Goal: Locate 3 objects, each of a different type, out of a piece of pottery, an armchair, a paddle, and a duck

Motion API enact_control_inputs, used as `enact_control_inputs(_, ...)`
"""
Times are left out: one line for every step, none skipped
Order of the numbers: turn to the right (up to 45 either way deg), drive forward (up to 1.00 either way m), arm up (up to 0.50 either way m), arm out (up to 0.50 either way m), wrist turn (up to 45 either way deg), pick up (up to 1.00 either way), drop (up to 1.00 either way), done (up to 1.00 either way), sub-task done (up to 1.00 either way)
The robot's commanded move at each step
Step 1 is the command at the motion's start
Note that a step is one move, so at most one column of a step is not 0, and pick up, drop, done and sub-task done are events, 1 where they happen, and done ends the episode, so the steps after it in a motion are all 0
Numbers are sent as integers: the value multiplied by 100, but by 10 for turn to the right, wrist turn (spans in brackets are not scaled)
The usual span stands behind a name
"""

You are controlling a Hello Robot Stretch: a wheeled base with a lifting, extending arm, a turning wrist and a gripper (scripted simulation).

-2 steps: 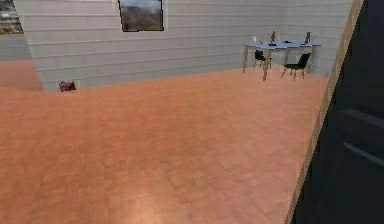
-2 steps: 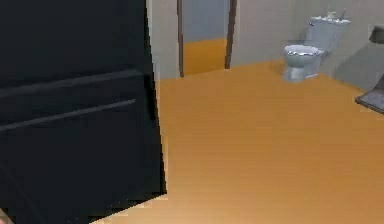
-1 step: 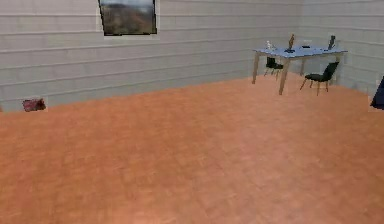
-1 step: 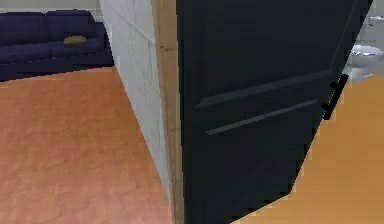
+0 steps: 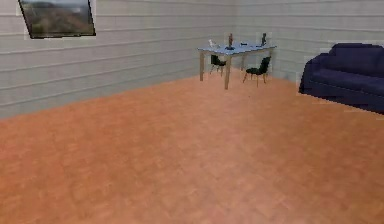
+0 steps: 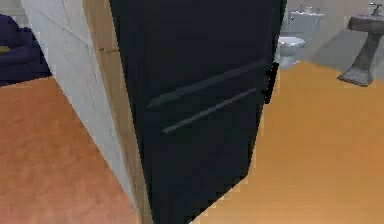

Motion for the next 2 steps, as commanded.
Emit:
enact_control_inputs(0, 50, 0, 0, 0, 0, 0, 0, 0)
enact_control_inputs(120, 0, 0, 0, 0, 0, 0, 0, 0)
